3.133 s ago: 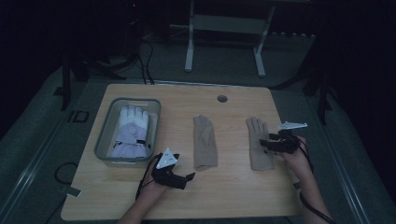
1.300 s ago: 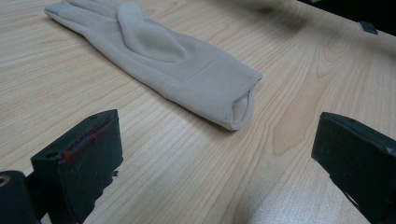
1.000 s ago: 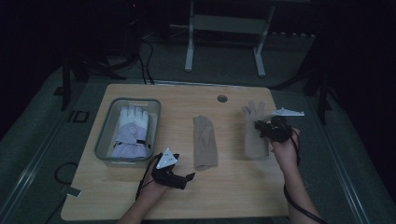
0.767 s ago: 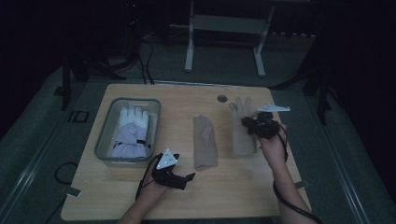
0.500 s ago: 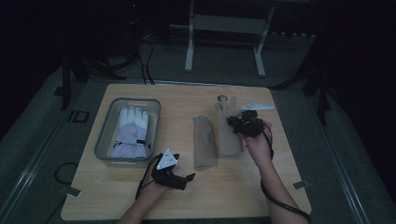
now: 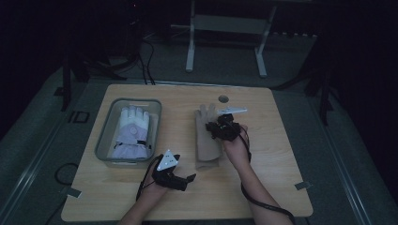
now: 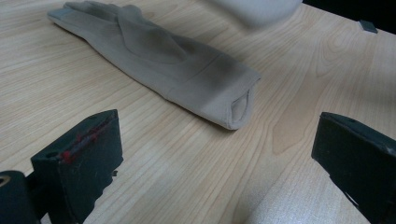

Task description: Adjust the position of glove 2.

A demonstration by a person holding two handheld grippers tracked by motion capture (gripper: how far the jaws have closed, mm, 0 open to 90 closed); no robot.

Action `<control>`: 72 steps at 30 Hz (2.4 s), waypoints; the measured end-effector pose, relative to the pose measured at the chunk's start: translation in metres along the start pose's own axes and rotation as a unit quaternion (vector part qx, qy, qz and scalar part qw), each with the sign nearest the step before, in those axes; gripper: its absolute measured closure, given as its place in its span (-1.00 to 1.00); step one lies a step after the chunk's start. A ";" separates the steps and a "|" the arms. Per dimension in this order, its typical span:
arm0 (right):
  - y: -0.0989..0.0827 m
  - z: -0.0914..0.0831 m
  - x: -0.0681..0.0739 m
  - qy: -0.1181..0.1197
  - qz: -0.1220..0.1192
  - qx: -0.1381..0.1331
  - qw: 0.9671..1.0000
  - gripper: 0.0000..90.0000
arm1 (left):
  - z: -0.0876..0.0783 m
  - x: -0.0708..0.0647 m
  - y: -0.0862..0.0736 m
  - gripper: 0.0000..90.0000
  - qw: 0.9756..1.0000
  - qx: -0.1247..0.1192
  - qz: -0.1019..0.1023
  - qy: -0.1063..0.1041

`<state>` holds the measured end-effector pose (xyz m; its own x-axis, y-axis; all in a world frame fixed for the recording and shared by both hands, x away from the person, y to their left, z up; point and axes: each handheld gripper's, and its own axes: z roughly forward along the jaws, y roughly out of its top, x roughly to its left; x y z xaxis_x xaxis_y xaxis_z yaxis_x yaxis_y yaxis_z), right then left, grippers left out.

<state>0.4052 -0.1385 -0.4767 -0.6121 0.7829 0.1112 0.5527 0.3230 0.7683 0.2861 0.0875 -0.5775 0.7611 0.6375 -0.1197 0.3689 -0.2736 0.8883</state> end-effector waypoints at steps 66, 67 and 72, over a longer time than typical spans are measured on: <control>-0.069 0.022 -0.029 -0.014 0.013 0.099 0.995 1.00 | 0.004 -0.011 0.007 -0.95 1.000 0.000 0.009 0.007; -0.072 0.018 -0.030 -0.015 0.015 0.097 0.995 1.00 | 0.003 -0.012 0.007 -0.95 1.000 -0.005 0.010 0.010; -0.080 0.009 -0.034 -0.026 0.019 0.093 0.995 1.00 | 0.005 -0.016 0.009 -0.95 1.000 -0.008 0.013 0.009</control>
<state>0.3870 -0.1863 -0.5471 -0.5618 0.8210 0.1020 0.6731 0.3820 0.6332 0.2799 0.0712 -0.5699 0.7605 0.6432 -0.0886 0.3407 -0.2792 0.8978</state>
